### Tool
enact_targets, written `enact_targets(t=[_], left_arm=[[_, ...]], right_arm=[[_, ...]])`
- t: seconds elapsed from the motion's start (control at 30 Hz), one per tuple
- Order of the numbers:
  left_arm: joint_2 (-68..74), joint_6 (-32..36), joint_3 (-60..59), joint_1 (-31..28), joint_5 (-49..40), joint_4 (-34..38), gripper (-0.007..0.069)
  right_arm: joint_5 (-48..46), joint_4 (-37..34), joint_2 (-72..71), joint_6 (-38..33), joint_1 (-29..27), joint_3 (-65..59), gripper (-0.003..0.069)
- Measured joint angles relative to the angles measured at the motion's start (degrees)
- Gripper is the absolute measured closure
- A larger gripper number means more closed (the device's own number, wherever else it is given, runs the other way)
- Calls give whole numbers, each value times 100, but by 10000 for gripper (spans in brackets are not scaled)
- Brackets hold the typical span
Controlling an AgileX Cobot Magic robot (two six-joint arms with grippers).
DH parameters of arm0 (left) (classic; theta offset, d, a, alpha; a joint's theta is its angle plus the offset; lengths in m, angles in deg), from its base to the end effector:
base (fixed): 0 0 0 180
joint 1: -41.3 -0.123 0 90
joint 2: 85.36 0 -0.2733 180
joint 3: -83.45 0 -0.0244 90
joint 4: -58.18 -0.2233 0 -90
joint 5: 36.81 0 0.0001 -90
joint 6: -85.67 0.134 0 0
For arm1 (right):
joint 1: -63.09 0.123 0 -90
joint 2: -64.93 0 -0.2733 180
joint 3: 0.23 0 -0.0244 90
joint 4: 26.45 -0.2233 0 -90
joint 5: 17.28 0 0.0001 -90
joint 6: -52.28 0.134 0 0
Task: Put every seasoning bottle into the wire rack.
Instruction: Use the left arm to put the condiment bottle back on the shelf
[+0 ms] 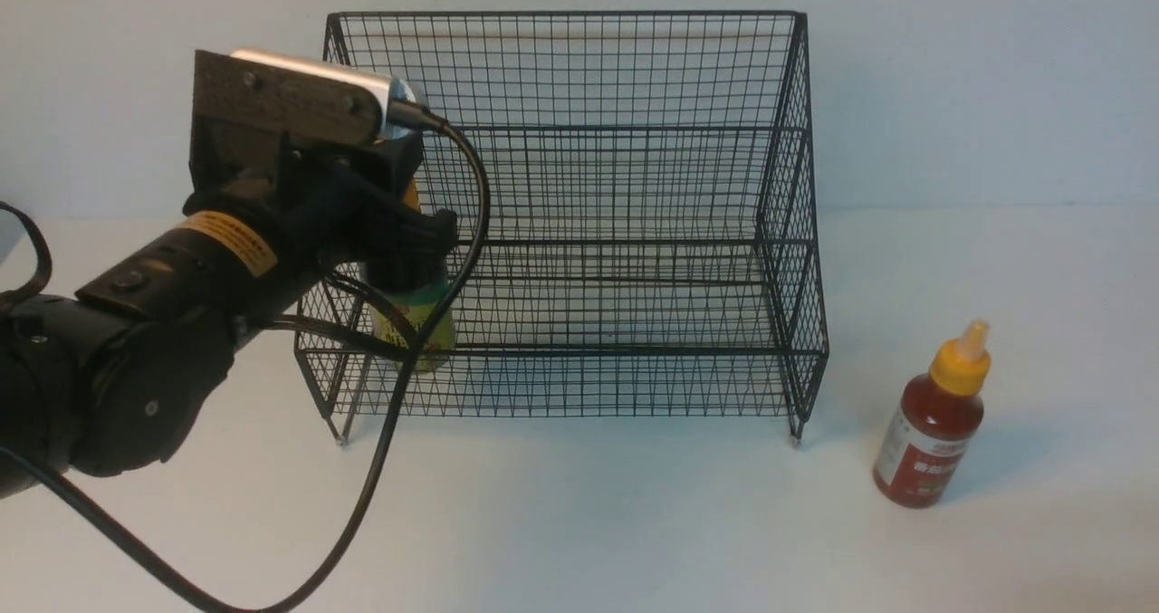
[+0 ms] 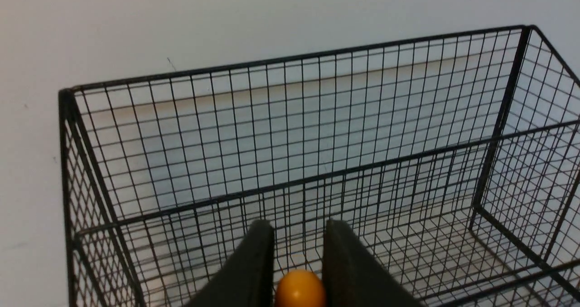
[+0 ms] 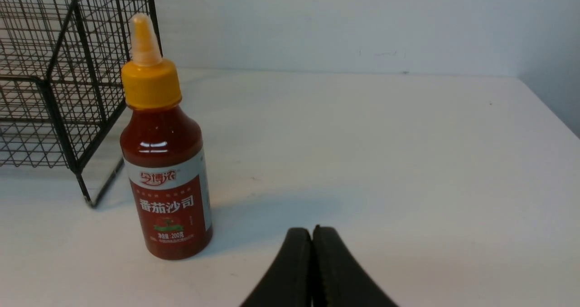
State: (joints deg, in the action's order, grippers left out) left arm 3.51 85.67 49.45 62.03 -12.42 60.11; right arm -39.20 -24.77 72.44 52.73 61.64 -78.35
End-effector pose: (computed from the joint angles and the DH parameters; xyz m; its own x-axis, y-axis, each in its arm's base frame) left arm 0.3073 -0.1143 0.2757 -0.1485 0.0234 -0.9886 0.3367 0.9412 -0.0283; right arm 0.0775 -0.0034 0.1596 -0.3019 -0.0117 -0.9533 0.0299 0.9993 -0.0217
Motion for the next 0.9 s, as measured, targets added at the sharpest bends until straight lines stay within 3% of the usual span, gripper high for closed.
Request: enact_targets(t=[0.23, 0.43, 0.53, 0.73, 0.9], left_arm=[[43, -117, 0, 0, -814, 0, 503], [48, -123, 6, 0, -854, 0, 496], [43, -141, 17, 0, -854, 0, 448], [-57, -146, 38, 0, -911, 0, 256], [-599, -146, 38, 0, -1215, 0, 216]], right_arm=[[0, 0, 0, 0, 0, 0, 673], [0, 0, 0, 0, 0, 0, 673], [0, 0, 0, 0, 0, 0, 673], [0, 0, 0, 0, 0, 0, 673], [0, 0, 0, 0, 0, 0, 673]])
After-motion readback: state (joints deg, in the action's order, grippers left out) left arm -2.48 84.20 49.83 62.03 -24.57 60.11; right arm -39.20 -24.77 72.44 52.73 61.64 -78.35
